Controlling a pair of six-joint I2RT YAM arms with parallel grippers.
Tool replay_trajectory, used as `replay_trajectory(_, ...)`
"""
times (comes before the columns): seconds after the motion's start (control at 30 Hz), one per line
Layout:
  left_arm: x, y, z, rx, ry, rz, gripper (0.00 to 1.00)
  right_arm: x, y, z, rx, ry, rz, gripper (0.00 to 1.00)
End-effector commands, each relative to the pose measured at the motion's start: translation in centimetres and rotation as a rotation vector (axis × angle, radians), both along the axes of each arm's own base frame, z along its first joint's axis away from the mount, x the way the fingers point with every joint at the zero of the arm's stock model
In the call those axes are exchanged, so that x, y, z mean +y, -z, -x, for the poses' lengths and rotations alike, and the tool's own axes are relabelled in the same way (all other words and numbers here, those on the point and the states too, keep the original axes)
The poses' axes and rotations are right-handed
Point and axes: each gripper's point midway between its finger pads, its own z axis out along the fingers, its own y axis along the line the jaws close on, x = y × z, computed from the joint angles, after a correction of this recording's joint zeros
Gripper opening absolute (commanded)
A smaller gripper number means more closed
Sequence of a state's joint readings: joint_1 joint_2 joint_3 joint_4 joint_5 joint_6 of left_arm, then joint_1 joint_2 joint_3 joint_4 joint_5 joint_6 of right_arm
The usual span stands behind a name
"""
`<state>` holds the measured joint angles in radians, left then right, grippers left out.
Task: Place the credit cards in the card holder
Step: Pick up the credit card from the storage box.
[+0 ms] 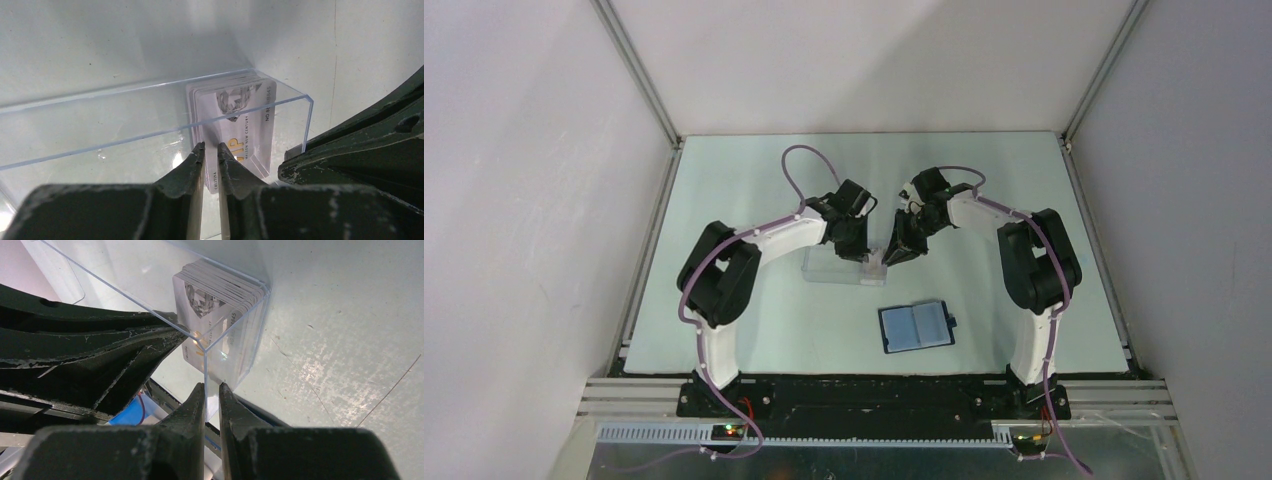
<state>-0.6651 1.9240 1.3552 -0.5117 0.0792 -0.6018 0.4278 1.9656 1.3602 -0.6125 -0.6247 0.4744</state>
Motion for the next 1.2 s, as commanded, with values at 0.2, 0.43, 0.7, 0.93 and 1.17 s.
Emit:
replay_trajectory(0.2,-0.7,-0.7,-0.6,-0.033,0.019,0.002,0.25,0.1,1.7,0.6,0.028,-0.025,0.033,0.12)
replay_trajectory(0.43,-1.0,-0.5,-0.4,-0.022,0.026,0.006,0.22,0.2,1.7,0.6,0.027,-0.027,0.033,0.12)
replay_trajectory(0.7,-1.4,-1.0,-0.4,-0.031,0.034,0.017,0.12,0.2,1.8,0.7,0.031,-0.029,0.035,0.12)
replay_trajectory(0.93,-2.0,-2.3,-0.5,-0.059,0.046,0.037,0.08,0.2,1.8,0.8,0.033,-0.029,0.035,0.12)
replay_trajectory(1.17,-2.7,-3.6,-0.5,-0.081,0.060,0.060,0.08,0.3,1.8,0.7,0.033,-0.028,0.035,0.12)
